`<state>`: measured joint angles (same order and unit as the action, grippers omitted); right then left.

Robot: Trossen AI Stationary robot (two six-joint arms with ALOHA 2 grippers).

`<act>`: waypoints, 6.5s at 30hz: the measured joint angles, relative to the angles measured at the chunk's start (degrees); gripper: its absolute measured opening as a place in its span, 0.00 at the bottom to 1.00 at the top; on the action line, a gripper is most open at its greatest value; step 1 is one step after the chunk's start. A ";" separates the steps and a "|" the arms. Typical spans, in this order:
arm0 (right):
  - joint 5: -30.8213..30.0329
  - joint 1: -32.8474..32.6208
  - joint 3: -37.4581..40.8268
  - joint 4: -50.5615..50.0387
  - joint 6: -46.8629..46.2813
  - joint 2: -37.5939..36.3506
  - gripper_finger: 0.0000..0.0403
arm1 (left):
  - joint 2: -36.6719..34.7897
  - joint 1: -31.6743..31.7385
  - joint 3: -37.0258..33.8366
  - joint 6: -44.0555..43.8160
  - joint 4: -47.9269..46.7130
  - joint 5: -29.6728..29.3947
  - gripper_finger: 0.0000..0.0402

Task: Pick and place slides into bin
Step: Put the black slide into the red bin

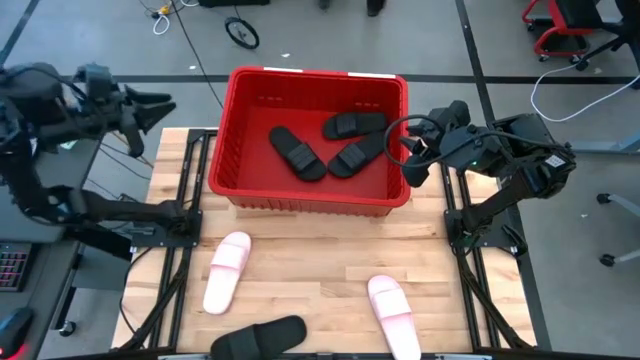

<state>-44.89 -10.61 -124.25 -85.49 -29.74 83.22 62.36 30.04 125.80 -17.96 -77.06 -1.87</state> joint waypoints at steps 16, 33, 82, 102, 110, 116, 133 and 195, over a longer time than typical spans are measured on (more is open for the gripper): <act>-1.56 0.00 0.00 1.44 -0.22 0.00 0.33 | -13.60 -0.04 -49.66 0.60 52.44 6.36 0.42; 18.43 -0.15 3.05 4.66 -3.16 2.26 0.33 | -9.16 -0.02 -62.23 -11.10 72.60 6.38 0.41; 44.56 -16.70 27.67 97.70 -55.57 43.58 0.33 | -8.74 -1.77 -62.25 -14.43 69.32 6.65 0.40; 43.56 -23.28 27.56 58.88 -66.53 24.81 0.33 | -8.74 -1.77 -62.23 -13.94 62.73 8.42 0.40; 38.14 -32.95 27.54 38.37 -94.34 17.89 0.33 | -8.74 -1.78 -62.23 -13.90 62.01 8.46 0.40; 35.29 -38.06 27.56 37.68 -102.01 22.00 0.33 | -8.74 -1.77 -62.23 -13.72 61.82 8.46 0.40; 25.66 -37.70 27.65 40.17 -91.49 25.29 0.33 | -9.19 -2.41 -62.14 -10.08 58.50 43.72 0.36; 20.72 -30.38 27.58 40.61 -74.62 24.94 0.33 | 44.58 -70.12 -49.68 18.70 46.74 27.87 0.49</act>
<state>-24.16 -40.99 -96.66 -44.88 -104.35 108.16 106.95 -40.08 76.12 0.73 -30.32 26.00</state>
